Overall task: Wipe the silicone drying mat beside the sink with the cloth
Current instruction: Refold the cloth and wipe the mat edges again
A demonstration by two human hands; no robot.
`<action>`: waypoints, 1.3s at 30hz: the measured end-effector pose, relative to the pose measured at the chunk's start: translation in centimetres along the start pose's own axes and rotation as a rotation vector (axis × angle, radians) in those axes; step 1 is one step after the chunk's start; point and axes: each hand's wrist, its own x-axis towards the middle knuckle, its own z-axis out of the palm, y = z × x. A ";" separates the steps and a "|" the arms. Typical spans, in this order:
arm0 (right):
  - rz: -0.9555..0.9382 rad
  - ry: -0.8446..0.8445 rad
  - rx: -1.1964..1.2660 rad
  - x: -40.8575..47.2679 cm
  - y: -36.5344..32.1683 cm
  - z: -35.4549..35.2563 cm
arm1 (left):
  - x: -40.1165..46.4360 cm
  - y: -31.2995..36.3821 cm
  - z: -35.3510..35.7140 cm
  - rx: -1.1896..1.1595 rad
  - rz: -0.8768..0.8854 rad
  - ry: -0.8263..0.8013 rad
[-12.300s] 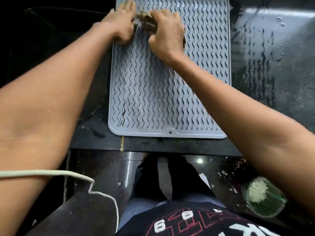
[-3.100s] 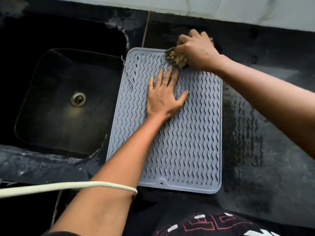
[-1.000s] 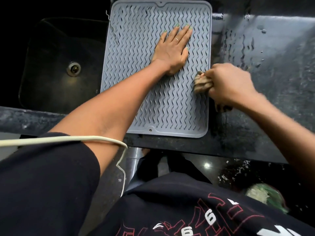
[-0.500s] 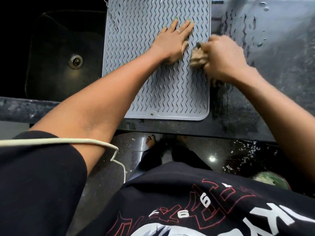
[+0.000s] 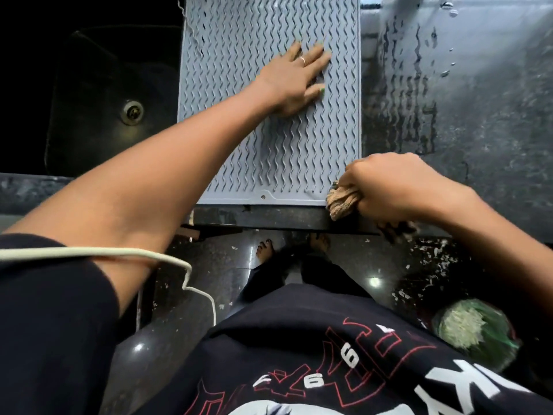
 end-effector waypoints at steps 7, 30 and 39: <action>-0.435 0.249 0.017 5.3 -7.2 -1.7 | -5.8 -4.3 0.7 -0.050 0.103 -0.057; -0.433 -0.016 -0.554 1.1 0.4 1.2 | -7.1 -6.3 1.3 -0.325 -0.003 -0.092; -0.536 0.120 -0.422 2.7 -2.0 -1.8 | -7.1 -6.0 1.7 -0.373 -0.051 -0.050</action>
